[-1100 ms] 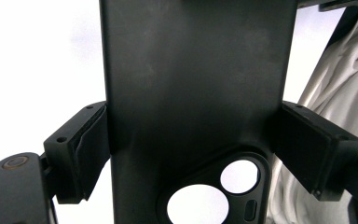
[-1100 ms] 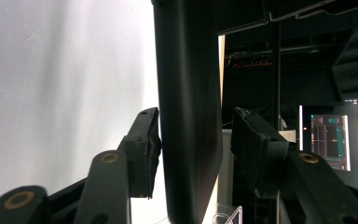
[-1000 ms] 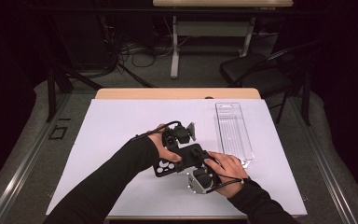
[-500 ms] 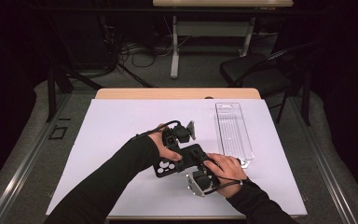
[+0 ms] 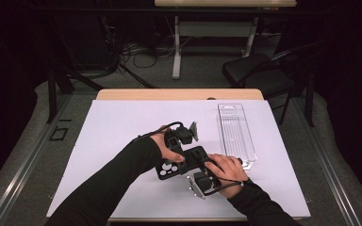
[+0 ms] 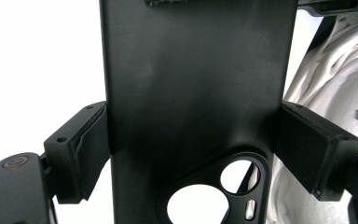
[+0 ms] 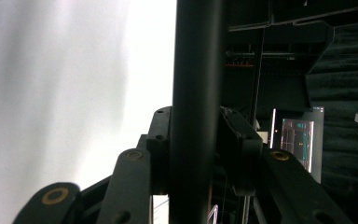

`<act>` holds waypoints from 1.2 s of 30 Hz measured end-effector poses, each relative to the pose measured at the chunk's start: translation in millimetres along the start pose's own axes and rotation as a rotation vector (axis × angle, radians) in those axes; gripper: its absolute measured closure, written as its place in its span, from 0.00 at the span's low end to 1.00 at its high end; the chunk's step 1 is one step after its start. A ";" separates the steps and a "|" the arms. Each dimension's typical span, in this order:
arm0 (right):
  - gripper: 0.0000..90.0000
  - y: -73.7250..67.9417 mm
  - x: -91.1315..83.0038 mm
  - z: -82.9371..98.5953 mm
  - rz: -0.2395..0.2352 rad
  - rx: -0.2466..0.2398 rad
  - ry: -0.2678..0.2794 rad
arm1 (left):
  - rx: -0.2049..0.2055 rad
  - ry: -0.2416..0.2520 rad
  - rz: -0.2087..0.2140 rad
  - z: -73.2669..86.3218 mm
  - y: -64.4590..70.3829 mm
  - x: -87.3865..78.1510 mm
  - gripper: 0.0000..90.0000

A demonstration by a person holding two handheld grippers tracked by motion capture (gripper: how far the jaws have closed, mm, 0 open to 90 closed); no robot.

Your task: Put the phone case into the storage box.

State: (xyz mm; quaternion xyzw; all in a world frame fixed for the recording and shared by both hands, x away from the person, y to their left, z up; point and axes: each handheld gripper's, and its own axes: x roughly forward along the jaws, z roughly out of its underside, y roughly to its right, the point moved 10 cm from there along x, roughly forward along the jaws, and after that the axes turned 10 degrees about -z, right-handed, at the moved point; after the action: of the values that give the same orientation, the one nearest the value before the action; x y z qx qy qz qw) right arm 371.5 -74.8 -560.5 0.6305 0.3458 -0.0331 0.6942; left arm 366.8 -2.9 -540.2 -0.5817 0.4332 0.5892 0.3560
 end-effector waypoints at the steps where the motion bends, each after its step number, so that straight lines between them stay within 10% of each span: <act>1: 0.75 -0.3 0.3 0.5 0.003 -0.001 -0.004 | -0.003 -0.001 0.004 0.2 0.7 0.1 0.17; 36: 0.91 3.1 2.2 -1.0 0.051 -0.012 0.001 | -0.005 0.003 0.016 -0.9 1.5 1.5 0.17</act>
State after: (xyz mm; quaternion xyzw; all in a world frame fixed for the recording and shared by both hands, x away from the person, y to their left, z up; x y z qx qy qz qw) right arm 374.2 -72.4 -559.0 0.6348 0.3298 -0.0129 0.6986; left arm 365.6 -4.4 -541.5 -0.5801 0.4367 0.5924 0.3491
